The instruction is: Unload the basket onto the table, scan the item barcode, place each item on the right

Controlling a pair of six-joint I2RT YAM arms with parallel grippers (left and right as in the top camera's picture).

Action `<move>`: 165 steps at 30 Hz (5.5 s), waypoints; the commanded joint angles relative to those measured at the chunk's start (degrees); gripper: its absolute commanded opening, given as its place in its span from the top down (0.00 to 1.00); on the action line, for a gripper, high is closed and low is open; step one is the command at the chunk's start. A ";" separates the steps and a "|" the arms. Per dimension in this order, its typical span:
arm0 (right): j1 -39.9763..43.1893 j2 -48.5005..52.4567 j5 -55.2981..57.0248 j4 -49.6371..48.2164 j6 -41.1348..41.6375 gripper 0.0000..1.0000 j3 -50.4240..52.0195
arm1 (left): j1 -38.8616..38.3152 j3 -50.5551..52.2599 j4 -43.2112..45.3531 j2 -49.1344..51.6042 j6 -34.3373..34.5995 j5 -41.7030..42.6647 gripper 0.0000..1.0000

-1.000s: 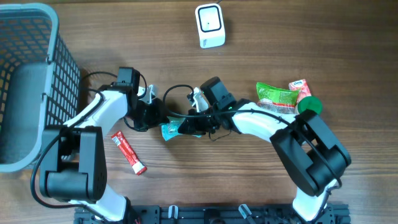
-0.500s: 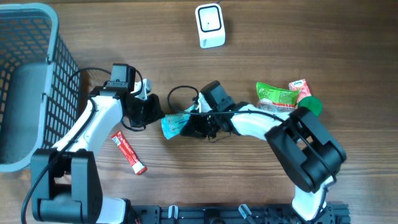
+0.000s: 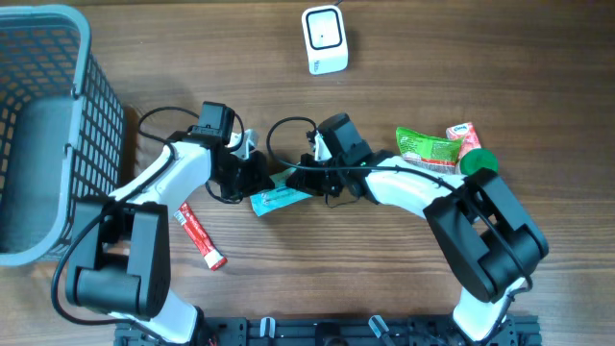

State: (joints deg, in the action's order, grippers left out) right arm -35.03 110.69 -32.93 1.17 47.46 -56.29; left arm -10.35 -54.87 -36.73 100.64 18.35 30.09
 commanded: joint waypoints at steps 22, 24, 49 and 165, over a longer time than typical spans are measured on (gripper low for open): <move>0.50 -11.58 13.88 15.34 -26.53 0.57 -0.33 | -0.42 1.27 -4.44 -6.14 1.62 -17.57 0.86; 0.48 -9.88 13.88 14.80 -26.69 0.59 -0.33 | -0.42 1.27 -3.80 -3.89 1.62 -17.55 0.47; 0.50 -4.61 11.93 13.49 -23.39 0.72 -0.33 | -0.26 9.73 7.28 -3.54 -1.90 -7.19 0.96; 7.28 5.77 -5.66 -7.69 -18.05 0.74 -1.33 | -10.54 -0.52 10.47 4.50 7.39 -21.16 0.81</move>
State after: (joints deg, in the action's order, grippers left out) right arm -27.66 115.20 -40.62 -6.46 30.26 -57.49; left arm -20.43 -56.73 -26.48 103.35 26.63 8.32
